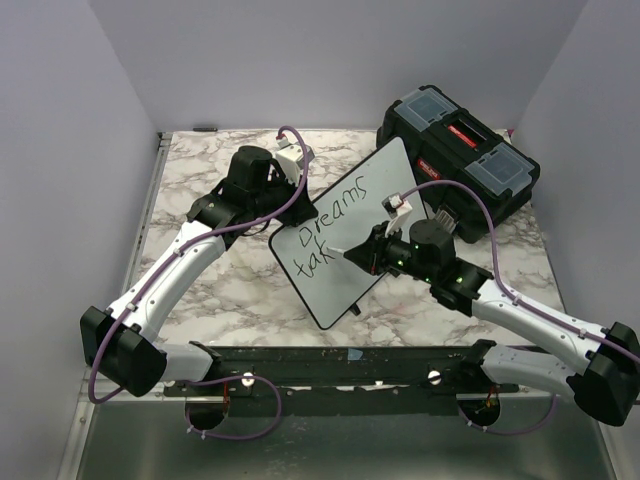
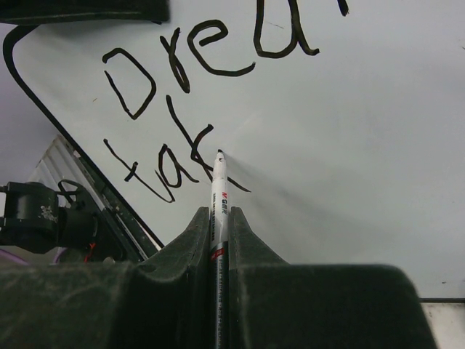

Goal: Write a sentence on the whiteboard

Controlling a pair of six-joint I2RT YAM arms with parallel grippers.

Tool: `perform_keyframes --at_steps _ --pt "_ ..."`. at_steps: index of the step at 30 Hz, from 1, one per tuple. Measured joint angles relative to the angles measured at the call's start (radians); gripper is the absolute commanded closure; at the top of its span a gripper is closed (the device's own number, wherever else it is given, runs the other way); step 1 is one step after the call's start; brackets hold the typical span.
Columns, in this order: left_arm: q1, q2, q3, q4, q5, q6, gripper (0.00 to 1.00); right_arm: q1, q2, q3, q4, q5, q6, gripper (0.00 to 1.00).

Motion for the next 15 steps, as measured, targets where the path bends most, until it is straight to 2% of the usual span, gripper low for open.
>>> perform_keyframes --at_steps 15 --pt "0.000 0.000 0.000 0.000 -0.003 0.000 1.00 0.000 -0.001 0.000 -0.007 0.039 0.002 0.99"
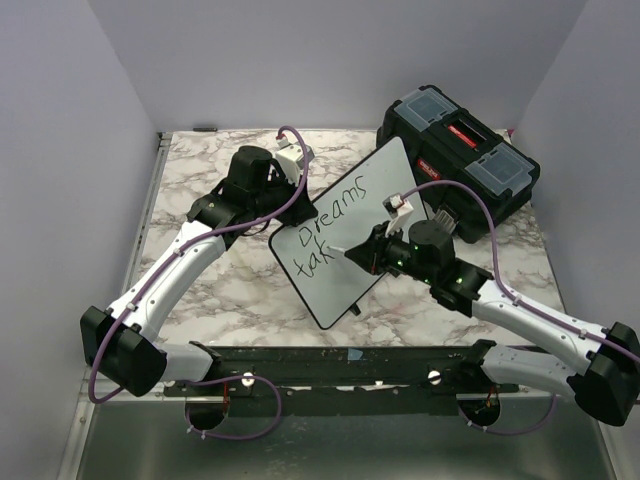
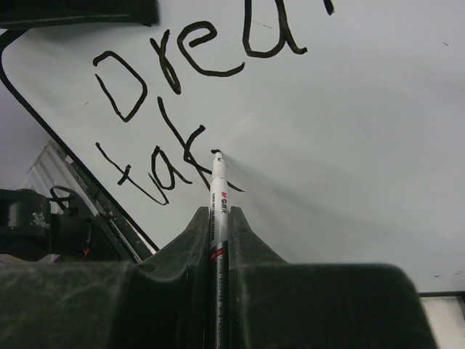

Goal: Write a sentence on the whiteboard

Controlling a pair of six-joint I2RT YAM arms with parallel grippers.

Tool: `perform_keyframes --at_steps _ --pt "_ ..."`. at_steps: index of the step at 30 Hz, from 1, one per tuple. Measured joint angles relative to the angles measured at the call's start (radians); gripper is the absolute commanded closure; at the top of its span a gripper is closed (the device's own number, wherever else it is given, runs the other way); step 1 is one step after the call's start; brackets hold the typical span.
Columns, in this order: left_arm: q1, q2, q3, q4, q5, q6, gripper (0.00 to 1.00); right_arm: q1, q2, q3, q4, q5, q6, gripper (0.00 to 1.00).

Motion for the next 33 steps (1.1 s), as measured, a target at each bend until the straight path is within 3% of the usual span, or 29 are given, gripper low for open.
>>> perform_keyframes --at_steps 17,33 --pt "-0.002 0.002 0.000 0.002 -0.006 0.000 1.00 0.000 -0.002 0.055 -0.082 0.132 -0.003 0.99" --pt "-0.003 0.002 0.000 0.001 -0.013 0.000 1.00 -0.002 0.030 0.086 -0.075 0.043 -0.012 0.99"
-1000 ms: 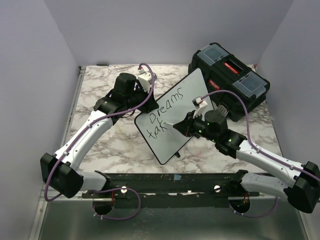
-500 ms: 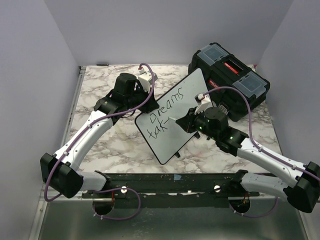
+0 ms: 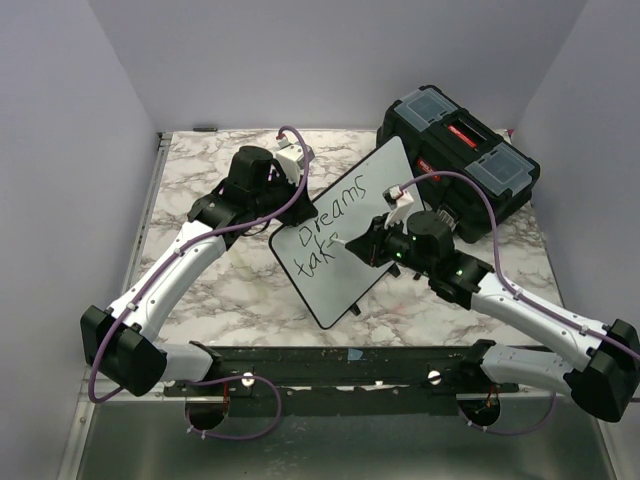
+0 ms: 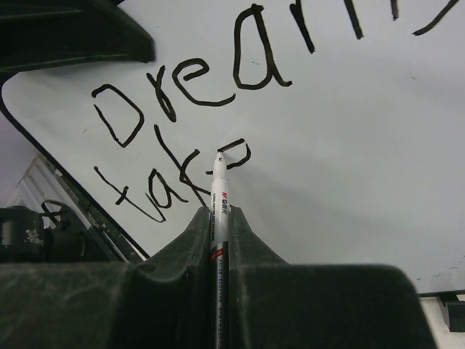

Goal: Write a sentence on the whiteboard

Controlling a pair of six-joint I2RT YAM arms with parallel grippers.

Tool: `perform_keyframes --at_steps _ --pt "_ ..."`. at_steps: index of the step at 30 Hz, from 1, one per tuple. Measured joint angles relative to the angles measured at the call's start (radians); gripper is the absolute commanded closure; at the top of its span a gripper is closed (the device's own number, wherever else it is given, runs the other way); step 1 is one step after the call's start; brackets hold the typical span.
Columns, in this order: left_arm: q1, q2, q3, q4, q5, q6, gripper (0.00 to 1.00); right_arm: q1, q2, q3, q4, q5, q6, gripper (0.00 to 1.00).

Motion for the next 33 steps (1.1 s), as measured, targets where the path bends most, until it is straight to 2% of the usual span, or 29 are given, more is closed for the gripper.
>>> perform_keyframes --at_steps 16,33 --pt "0.000 0.000 0.000 0.001 0.000 0.000 1.00 0.000 -0.026 -0.063 -0.013 -0.053 0.001 0.99" --pt "-0.004 0.000 0.001 0.004 0.001 0.000 1.00 0.000 -0.071 -0.036 -0.119 0.116 -0.010 0.99"
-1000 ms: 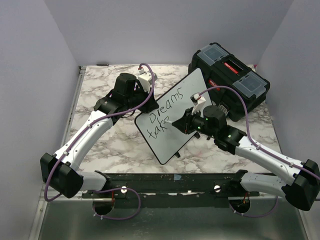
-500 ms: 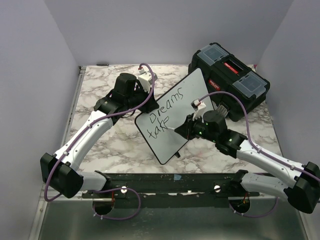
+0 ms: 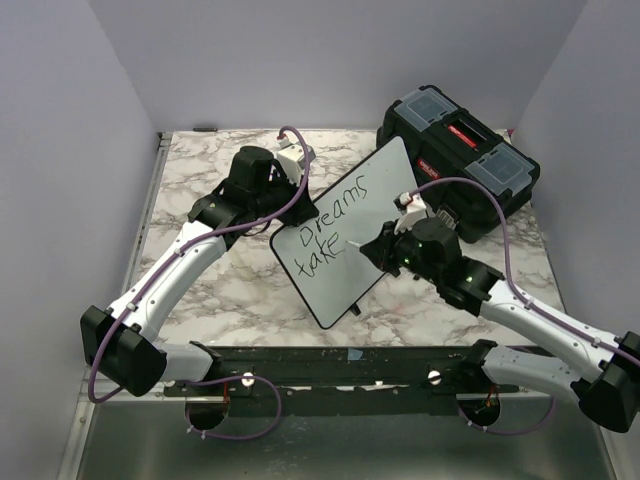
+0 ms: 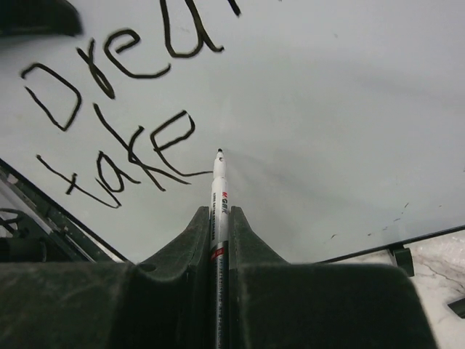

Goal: Write a sentence on the whiteboard

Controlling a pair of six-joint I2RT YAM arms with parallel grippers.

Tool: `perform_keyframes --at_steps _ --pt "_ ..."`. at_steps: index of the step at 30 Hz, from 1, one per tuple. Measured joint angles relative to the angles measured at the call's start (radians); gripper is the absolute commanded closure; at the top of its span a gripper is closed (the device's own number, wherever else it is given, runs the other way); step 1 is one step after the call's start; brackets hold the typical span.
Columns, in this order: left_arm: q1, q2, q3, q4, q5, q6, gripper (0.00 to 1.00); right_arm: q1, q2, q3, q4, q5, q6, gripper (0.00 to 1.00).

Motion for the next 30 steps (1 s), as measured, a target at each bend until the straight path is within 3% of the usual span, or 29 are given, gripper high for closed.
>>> perform_keyframes --at_steps 11,30 --pt "-0.001 0.000 0.000 0.000 0.000 0.000 1.00 0.000 -0.109 0.018 0.031 0.104 -0.031 0.99" --pt "-0.001 0.000 0.000 0.000 0.000 0.000 1.00 0.000 -0.021 0.035 0.034 0.221 -0.169 0.99"
